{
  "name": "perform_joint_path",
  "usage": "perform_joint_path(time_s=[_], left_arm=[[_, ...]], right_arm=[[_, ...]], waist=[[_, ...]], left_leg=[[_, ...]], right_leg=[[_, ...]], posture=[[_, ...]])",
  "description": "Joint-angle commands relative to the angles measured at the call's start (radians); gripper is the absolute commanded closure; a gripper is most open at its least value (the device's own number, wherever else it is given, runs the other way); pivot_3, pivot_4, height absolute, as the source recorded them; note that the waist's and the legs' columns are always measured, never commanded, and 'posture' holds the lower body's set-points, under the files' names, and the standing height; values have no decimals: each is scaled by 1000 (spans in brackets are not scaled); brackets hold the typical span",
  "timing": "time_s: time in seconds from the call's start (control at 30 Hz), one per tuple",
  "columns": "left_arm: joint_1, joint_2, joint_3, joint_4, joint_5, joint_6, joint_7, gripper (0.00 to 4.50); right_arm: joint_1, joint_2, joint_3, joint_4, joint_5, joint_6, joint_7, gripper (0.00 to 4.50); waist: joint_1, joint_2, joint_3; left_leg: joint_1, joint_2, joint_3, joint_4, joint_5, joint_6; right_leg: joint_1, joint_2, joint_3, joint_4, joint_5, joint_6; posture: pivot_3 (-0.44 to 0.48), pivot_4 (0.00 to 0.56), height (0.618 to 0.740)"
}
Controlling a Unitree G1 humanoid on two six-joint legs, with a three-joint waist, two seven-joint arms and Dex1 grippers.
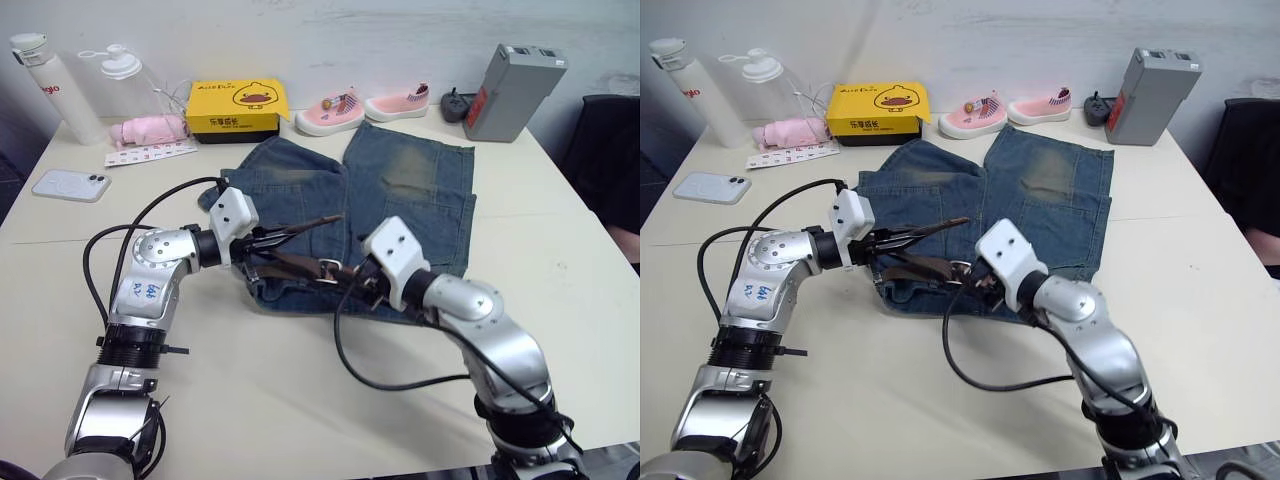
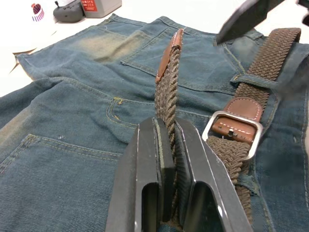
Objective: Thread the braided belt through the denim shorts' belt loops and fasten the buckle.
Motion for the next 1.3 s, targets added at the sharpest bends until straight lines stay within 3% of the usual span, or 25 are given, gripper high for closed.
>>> perform_joint_path(time_s=[0.03, 0.2, 0.23, 0.83, 1.3], left_arm=[[-16, 11, 5, -8, -18, -1, -10, 4500], [6, 29, 6, -35, -24, 17, -22, 4500], [11, 33, 5, -42, -24, 20, -24, 4500], [49, 45, 11, -113, -27, 51, -10, 4500], [61, 37, 10, -117, -22, 30, 15, 4500]], right_arm=[[-57, -5, -50, 90, 37, 26, -3, 2313], [-54, 15, 10, 119, 52, 34, -13, 4348], [-52, 21, 23, 123, 53, 32, -19, 4437], [-97, 67, 148, 276, 61, 13, -34, 4437], [-256, -12, 210, 362, 85, 25, 107, 4437]], waist=[[1, 0, 0], [-3, 0, 0], [-3, 0, 0], [-19, 0, 0], [-22, 0, 0]], left_leg=[[0, 0, 0, 0, 0, 0], [0, 0, 1, 0, 0, 0], [0, 0, 1, 0, 0, 0], [0, 0, 1, 0, 0, 0], [1, 0, 1, 0, 0, 0]], right_leg=[[0, 0, 0, 0, 0, 0], [-1, 0, 0, 0, 0, 0], [-1, 0, 0, 0, 0, 0], [-1, 0, 0, 1, 0, 0], [-1, 0, 1, 1, 0, 0]], posture=[[0, 150, 683], [0, 150, 683], [0, 150, 683], [0, 150, 683], [0, 150, 683]])
